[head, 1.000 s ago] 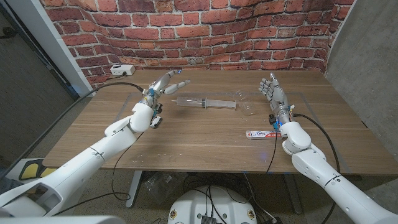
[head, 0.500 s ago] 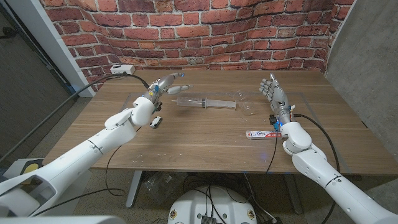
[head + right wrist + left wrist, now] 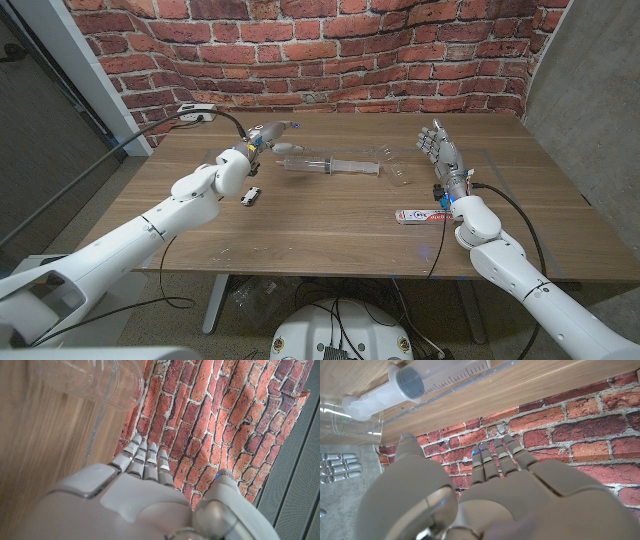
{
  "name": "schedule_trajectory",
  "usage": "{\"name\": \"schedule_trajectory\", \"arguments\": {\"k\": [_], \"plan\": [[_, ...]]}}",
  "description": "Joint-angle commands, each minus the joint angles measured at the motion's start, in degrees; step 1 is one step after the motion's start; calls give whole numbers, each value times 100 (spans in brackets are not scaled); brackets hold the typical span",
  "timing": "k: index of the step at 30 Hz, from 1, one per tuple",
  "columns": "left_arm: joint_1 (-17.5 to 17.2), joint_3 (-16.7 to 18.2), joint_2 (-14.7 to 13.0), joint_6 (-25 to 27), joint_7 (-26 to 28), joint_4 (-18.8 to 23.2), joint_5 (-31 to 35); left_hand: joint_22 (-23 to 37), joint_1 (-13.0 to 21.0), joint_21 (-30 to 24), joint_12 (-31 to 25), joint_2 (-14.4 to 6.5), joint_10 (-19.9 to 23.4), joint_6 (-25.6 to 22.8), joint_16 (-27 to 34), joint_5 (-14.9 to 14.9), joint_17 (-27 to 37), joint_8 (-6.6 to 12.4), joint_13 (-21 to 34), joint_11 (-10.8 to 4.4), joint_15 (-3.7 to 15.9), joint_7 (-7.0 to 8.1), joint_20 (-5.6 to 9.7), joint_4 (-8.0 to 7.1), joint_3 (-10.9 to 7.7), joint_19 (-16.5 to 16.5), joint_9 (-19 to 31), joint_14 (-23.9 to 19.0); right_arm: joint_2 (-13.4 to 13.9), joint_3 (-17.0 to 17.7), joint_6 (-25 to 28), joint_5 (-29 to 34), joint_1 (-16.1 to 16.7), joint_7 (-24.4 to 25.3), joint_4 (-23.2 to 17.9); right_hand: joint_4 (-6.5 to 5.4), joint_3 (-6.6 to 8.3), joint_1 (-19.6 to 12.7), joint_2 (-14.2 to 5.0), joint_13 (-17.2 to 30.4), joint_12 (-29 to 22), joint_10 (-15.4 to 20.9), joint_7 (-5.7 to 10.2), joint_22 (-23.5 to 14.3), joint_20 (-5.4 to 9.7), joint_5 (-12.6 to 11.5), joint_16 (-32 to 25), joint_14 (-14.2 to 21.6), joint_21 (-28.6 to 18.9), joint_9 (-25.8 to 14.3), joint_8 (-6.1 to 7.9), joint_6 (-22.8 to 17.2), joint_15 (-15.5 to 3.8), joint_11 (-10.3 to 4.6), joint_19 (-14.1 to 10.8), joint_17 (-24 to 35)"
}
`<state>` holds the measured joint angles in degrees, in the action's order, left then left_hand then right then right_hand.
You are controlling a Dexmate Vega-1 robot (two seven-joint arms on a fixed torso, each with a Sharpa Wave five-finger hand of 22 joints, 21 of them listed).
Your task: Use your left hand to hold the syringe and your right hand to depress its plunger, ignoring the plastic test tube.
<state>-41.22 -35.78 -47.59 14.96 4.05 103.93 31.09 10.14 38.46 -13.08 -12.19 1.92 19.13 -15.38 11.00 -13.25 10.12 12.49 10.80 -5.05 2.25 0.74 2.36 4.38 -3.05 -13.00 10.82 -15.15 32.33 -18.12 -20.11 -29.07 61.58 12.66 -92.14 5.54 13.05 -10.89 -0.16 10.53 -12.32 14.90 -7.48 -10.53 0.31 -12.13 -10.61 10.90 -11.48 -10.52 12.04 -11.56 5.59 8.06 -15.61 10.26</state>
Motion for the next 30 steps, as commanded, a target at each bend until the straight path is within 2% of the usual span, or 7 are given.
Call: {"name": "schedule_trajectory", "arguments": {"k": [1,3,14,27,30], "plan": [[186,-167,-69,134,-439,38,342,10,36,25,-17,106,53,-68,1,-10,10,7,25,-6,244,19,15,55,50,-42,10,-65,22,-7,44,44,48,68,-107,12,38,-72,-6,10,-21,42,4,-12,-31,14,-7,76,-50,-32,-32,-32,-3,-7,-45,15],[258,-205,-61,96,-553,-11,367,13,51,2,-44,146,150,-140,25,-28,14,25,27,-59,257,38,7,69,74,-129,13,-145,13,-3,60,39,68,101,-142,15,40,-78,-7,10,-21,44,3,-12,-33,18,-8,79,-50,-32,-30,-39,-10,-3,-45,15],[803,-477,21,160,-1509,-121,673,34,285,-176,-55,54,342,-323,102,-114,34,42,39,-59,264,19,-99,143,20,-713,24,-514,-3,-52,97,38,60,75,-160,36,45,-106,-10,10,-23,60,9,-13,-43,38,-9,92,-55,-32,-33,-52,-22,4,-60,14],[1287,-733,194,-1,-2210,-415,956,42,367,-202,-38,22,357,-314,121,-126,43,19,44,-77,268,27,-105,167,3,-827,27,-648,2,-81,171,-26,3,7,-137,57,51,-136,-19,10,-17,59,2,-13,-19,63,-2,84,-62,-33,-43,-50,-19,-4,-85,13],[1421,-816,246,-86,-2386,-507,1033,42,394,-188,-29,14,350,-308,108,-129,43,12,45,-81,302,31,-60,176,-4,-804,28,-641,23,-71,191,-25,11,15,-156,61,51,-141,-20,10,-17,62,3,-14,-18,67,-4,93,-64,-33,-45,-49,-16,-6,-90,13]]}}
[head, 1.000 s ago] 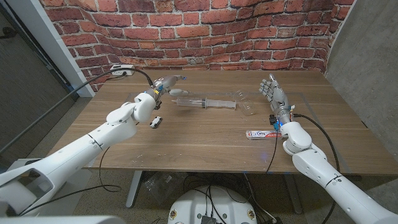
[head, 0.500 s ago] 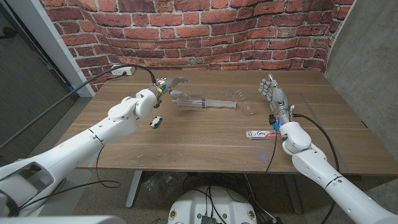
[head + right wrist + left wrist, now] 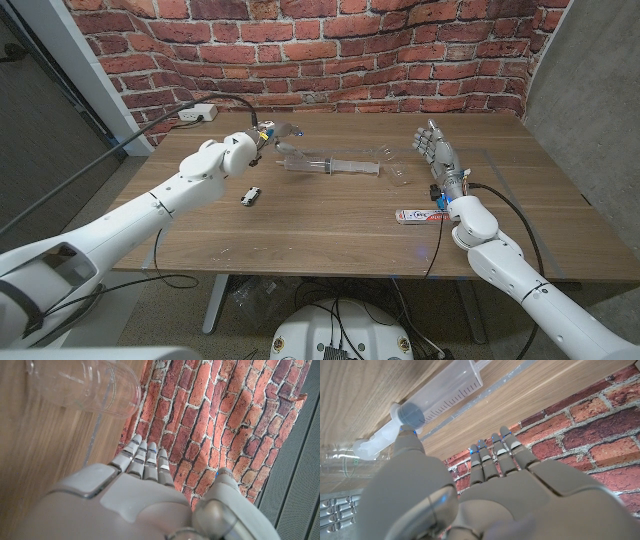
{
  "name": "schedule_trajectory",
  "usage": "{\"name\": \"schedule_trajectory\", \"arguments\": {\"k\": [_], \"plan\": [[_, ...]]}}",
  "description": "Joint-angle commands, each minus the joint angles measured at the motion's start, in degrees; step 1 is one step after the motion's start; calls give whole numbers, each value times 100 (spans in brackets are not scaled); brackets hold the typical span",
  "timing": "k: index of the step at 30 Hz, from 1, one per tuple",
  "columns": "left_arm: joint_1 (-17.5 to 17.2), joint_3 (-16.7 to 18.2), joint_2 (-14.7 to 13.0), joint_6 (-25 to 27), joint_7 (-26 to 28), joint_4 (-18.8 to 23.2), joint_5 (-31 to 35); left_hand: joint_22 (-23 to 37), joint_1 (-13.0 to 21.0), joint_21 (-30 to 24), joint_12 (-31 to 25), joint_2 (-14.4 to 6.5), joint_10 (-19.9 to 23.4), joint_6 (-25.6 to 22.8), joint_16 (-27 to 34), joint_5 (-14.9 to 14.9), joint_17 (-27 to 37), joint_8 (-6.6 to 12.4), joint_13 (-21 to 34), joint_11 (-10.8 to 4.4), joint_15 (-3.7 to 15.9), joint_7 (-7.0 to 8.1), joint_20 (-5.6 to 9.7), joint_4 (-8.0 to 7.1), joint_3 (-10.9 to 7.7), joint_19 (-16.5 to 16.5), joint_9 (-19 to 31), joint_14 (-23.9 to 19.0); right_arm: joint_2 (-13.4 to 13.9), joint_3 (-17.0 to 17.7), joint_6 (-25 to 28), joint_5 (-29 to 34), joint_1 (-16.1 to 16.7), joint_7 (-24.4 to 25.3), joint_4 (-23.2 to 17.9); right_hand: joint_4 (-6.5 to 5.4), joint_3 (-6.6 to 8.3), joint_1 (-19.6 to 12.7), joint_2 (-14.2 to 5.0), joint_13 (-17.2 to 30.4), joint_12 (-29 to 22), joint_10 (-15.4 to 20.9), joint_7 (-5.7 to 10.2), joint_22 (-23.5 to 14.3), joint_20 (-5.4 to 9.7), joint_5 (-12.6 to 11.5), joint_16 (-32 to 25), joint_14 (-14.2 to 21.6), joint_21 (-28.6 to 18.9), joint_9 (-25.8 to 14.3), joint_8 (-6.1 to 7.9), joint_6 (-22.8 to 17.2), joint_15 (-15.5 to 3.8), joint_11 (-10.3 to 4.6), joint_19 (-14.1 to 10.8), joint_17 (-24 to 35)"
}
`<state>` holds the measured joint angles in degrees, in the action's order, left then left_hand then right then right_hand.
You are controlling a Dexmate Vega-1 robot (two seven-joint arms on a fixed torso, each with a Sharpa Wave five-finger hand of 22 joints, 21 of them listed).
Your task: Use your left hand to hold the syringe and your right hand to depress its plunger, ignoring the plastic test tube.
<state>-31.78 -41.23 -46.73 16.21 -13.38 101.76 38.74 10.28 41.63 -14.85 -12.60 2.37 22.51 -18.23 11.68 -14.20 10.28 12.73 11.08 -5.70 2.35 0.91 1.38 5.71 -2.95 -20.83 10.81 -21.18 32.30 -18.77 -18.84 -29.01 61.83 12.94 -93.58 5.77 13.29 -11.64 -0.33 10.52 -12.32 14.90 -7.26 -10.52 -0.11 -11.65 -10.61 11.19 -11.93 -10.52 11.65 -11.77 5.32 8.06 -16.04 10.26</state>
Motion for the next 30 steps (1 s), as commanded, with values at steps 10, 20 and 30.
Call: {"name": "schedule_trajectory", "arguments": {"k": [10,20,30], "plan": [[933,-574,421,-557,-1082,-781,517,29,125,44,25,-47,13,-18,6,-36,25,-26,18,4,322,21,129,55,-21,81,30,-11,87,10,206,-79,-14,-10,-92,50,33,-85,-15,11,-22,89,-20,-14,62,38,-19,113,-41,-34,-13,-25,-8,-15,-114,14],[1137,-666,618,-772,-1370,-1129,446,29,122,63,44,-54,-16,18,-10,-35,26,-46,20,-22,328,6,154,47,-15,110,31,4,84,20,230,-61,-19,46,-110,62,40,-106,-28,11,-16,83,-36,-14,57,50,-13,113,-38,-35,-23,-8,10,-10,-117,15],[1289,-799,873,-895,-1412,-1585,300,42,136,-29,72,-90,-46,67,4,-33,35,-78,23,-1,278,-26,21,30,-9,-158,34,-97,91,25,256,-63,-44,49,-98,68,42,-116,-34,12,-11,79,-38,-13,54,59,-6,101,-30,-35,-23,-13,8,-2,-105,16]]}}
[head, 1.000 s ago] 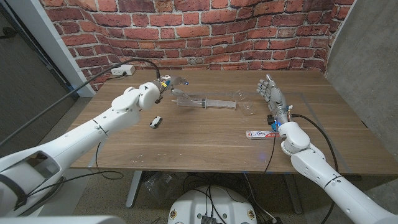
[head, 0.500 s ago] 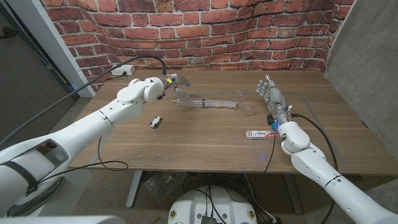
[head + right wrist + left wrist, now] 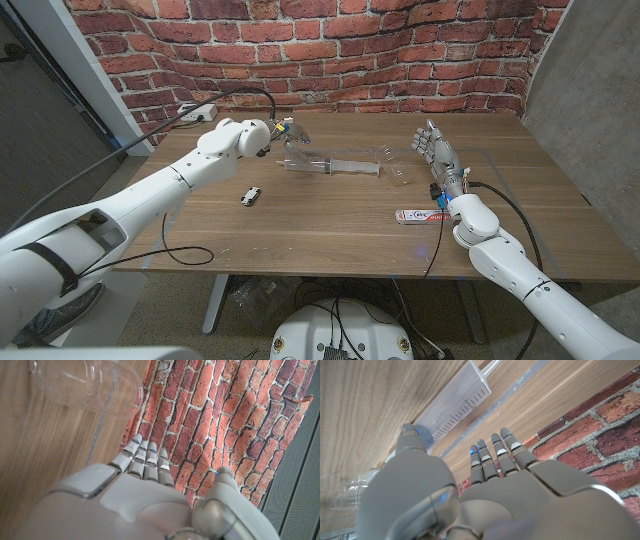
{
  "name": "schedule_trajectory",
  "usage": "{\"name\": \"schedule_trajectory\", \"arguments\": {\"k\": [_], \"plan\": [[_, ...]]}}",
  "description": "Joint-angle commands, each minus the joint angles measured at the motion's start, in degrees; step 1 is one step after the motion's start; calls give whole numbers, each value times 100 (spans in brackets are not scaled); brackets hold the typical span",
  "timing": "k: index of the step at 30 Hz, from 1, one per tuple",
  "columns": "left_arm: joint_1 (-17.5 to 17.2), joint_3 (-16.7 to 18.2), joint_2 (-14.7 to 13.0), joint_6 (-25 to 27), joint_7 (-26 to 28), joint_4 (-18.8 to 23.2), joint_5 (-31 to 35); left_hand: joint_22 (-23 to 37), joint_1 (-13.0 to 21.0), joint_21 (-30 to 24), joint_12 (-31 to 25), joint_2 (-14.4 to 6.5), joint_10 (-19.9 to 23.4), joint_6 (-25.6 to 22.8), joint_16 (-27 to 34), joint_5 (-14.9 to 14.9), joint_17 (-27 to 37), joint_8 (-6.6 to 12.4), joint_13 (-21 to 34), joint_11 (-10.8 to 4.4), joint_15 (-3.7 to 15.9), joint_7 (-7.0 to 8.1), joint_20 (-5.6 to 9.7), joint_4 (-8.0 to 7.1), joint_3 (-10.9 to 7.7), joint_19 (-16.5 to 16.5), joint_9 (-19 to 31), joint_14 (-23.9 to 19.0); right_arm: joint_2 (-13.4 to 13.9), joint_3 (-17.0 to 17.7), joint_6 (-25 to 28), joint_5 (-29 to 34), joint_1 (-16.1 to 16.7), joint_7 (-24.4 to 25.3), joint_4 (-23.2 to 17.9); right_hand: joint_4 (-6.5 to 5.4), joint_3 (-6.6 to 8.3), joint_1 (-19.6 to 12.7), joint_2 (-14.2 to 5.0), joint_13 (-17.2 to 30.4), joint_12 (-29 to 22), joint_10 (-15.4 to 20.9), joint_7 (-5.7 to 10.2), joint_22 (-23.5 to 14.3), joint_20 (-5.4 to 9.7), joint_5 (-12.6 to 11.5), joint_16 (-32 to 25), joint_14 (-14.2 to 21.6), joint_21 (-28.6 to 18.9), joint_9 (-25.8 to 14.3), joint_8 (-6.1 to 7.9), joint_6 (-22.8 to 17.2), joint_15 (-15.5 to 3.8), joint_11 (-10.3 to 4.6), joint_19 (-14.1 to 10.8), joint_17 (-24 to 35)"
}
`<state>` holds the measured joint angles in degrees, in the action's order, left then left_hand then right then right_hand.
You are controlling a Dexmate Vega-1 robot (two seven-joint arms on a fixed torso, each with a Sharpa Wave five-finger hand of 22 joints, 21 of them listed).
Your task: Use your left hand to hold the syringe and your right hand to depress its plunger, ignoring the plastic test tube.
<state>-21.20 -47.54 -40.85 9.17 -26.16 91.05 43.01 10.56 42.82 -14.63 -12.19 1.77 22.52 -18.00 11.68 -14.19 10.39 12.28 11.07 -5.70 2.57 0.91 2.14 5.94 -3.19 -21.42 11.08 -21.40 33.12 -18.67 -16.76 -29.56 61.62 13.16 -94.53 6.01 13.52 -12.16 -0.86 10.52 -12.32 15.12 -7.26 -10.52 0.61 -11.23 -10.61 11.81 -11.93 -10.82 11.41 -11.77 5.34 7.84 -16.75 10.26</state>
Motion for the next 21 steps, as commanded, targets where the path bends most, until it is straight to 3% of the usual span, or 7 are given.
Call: {"name": "schedule_trajectory", "arguments": {"k": [1,6,21], "plan": [[241,-185,306,-212,-119,-552,-137,16,19,-50,40,-36,-65,73,-5,-33,25,-45,25,9,243,-34,-66,5,16,-99,7,-58,10,13,42,-8,-25,18,8,45,18,-65,18,12,-9,51,-38,-13,-24,18,-5,36,-27,-5,0,-13,4,18,-26,17],[294,-280,383,-277,-82,-694,-131,31,3,-28,113,-65,-262,211,-66,-27,36,-95,28,11,198,-19,-165,-22,30,-53,10,76,-12,6,39,-36,-49,-6,61,48,18,-68,17,12,-3,40,-37,-13,-33,22,1,25,-22,-6,0,-16,7,18,-15,18],[365,-443,543,-360,139,-997,-99,38,30,-25,85,-99,-216,192,-47,-28,38,-80,29,-21,228,-4,-189,-24,23,-55,12,23,-45,1,-35,-24,-42,-1,127,53,16,-73,14,13,-1,42,-38,-14,-37,32,0,26,-18,-6,-3,-17,15,18,-11,20]]}}
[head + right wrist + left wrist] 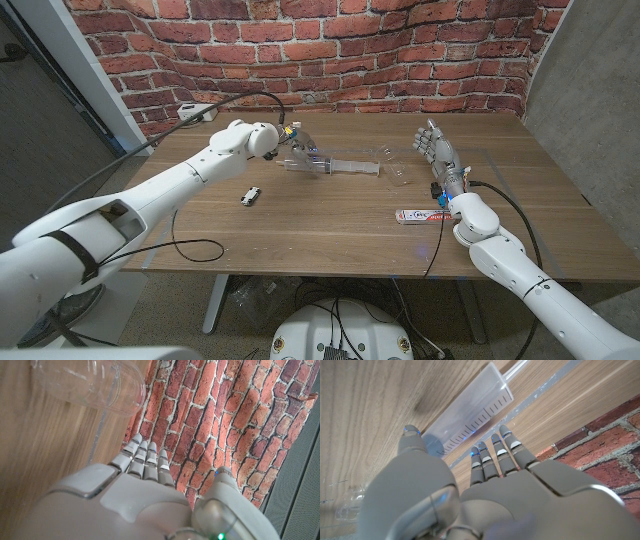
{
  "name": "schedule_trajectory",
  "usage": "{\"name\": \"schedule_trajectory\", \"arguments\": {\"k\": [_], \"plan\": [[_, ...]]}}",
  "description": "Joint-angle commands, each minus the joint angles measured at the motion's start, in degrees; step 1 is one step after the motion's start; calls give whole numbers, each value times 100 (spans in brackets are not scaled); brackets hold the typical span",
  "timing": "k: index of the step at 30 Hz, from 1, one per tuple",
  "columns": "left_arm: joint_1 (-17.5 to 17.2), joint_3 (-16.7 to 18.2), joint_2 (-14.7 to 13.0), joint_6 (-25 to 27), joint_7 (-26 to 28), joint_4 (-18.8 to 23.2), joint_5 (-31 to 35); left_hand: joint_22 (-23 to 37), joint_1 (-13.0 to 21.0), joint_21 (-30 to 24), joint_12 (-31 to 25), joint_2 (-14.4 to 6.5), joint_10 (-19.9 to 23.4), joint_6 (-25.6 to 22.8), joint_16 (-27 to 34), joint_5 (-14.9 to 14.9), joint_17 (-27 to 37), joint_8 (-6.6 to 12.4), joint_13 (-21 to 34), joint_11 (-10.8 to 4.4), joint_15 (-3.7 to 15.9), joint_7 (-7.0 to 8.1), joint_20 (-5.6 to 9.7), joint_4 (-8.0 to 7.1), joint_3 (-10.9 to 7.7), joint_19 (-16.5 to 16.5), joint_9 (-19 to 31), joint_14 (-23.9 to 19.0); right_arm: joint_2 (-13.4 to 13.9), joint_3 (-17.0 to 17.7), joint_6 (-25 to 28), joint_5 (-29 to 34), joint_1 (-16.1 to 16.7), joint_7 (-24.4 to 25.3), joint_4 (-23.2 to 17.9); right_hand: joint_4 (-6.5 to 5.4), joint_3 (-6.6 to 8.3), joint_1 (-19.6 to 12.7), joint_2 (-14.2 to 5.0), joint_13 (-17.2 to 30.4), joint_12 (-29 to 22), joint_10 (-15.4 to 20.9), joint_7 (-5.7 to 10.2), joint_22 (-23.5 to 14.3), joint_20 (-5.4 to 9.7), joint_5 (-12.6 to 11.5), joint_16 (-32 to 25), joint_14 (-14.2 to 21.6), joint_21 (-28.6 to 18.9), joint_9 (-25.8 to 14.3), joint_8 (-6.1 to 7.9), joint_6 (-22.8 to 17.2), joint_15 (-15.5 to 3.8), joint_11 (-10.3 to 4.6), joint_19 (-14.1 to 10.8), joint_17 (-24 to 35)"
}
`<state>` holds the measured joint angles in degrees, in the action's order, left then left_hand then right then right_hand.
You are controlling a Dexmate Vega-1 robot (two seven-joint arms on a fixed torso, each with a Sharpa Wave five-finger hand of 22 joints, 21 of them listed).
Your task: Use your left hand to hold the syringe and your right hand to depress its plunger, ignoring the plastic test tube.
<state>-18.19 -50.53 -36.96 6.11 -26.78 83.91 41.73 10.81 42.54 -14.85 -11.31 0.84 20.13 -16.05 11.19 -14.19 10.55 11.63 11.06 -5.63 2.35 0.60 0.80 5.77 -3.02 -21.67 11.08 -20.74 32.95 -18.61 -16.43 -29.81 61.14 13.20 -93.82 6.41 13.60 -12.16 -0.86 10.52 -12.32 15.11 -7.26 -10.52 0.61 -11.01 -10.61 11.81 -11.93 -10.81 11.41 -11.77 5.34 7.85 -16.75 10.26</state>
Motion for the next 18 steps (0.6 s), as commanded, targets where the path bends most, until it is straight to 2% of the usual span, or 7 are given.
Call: {"name": "schedule_trajectory", "arguments": {"k": [1,7,18], "plan": [[56,-155,158,-30,242,-286,62,14,65,-9,-5,-11,26,-6,5,-29,22,-13,30,-31,250,30,-53,-5,3,-45,13,-51,-27,-4,-69,2,13,0,54,13,8,-74,13,13,0,42,-39,-14,-38,11,-1,28,-18,-7,-4,-17,12,17,-13,21],[-68,-274,161,238,634,-192,517,16,132,-19,-36,-42,104,-76,24,-34,20,17,30,-39,260,57,-31,18,-21,-79,13,-122,-26,35,-98,-22,103,52,15,15,8,-76,11,13,-1,47,-37,-14,-33,15,-1,30,-17,-8,-4,-18,17,23,-14,21],[-169,-285,240,170,777,-331,440,16,227,-29,-66,-73,198,-177,42,-38,15,53,30,-56,308,72,-9,52,-49,-121,13,-212,13,45,-60,-31,138,47,-34,17,4,-76,10,13,0,49,-34,-14,-39,20,0,29,-16,-8,-7,-16,21,27,-15,23]]}}
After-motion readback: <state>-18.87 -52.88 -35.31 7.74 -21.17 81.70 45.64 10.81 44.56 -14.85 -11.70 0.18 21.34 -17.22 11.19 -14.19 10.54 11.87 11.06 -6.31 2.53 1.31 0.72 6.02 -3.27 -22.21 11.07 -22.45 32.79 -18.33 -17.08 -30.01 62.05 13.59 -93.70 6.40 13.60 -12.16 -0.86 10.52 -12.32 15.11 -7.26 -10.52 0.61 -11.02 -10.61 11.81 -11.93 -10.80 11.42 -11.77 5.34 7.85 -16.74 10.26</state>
